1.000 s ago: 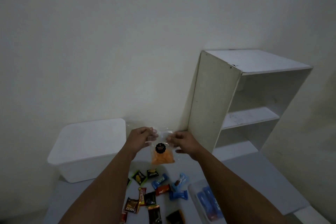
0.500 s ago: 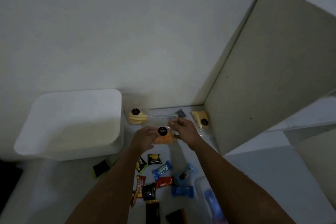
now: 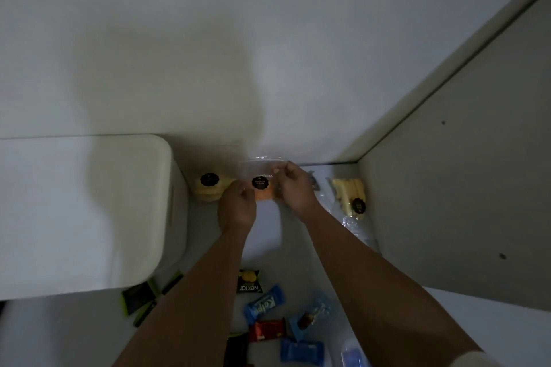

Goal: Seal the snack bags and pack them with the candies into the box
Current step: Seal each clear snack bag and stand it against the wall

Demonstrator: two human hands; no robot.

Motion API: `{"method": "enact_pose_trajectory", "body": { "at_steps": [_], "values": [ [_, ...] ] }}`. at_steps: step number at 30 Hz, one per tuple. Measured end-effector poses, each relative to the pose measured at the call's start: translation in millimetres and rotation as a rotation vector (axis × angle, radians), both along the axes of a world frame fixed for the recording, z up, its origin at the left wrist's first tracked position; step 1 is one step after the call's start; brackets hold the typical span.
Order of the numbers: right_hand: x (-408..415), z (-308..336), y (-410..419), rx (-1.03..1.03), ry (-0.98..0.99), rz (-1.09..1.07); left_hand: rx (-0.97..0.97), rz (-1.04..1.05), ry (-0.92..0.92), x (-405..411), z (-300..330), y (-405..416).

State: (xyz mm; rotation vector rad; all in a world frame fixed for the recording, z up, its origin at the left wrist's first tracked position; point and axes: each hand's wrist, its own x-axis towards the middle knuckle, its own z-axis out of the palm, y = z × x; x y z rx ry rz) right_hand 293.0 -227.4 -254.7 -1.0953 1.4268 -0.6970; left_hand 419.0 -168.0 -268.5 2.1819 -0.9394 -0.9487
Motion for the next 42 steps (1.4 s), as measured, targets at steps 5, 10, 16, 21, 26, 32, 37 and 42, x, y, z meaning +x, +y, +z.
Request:
{"method": "enact_pose_trajectory", "body": {
  "at_steps": [5, 10, 16, 21, 26, 32, 37, 42],
  "values": [
    [6.3, 1.8, -15.4, -0.028, -0.035, -0.007, -0.042, 0.107, -0.011, 0.7, -0.3, -12.7],
    [7.4, 11.5, -17.1, -0.004, -0.048, -0.003, -0.074, 0.242, 0.049, -1.8, 8.4, -12.4],
    [-15.7, 17.6, -2.0, -0.039, 0.106, -0.064, 0.069, 0.229, 0.093, -2.1, -4.2, 1.0],
    [-58.3, 21.6, 15.7, -0.082, 0.620, -0.024, 0.226, 0.080, 0.447, -23.7, -9.2, 11.0],
    [-89.3, 2.4, 34.4, 0.144, 0.810, 0.235, 0.320, -0.068, 0.573, -59.9, -6.9, 18.8],
    [-98.5, -18.3, 50.9, 0.174, 0.864, 0.242, 0.372, -0.120, 0.670, -75.7, -12.7, 23.6],
    [-100.8, -21.6, 53.2, 0.212, 0.713, 0.224, 0.281, -0.186, 0.526, -65.9, -12.3, 31.0],
    [-98.4, 4.0, 54.0, 0.297, 0.445, 0.061, 0.172, -0.190, 0.517, -54.2, 11.7, 43.1]
  ]
}}
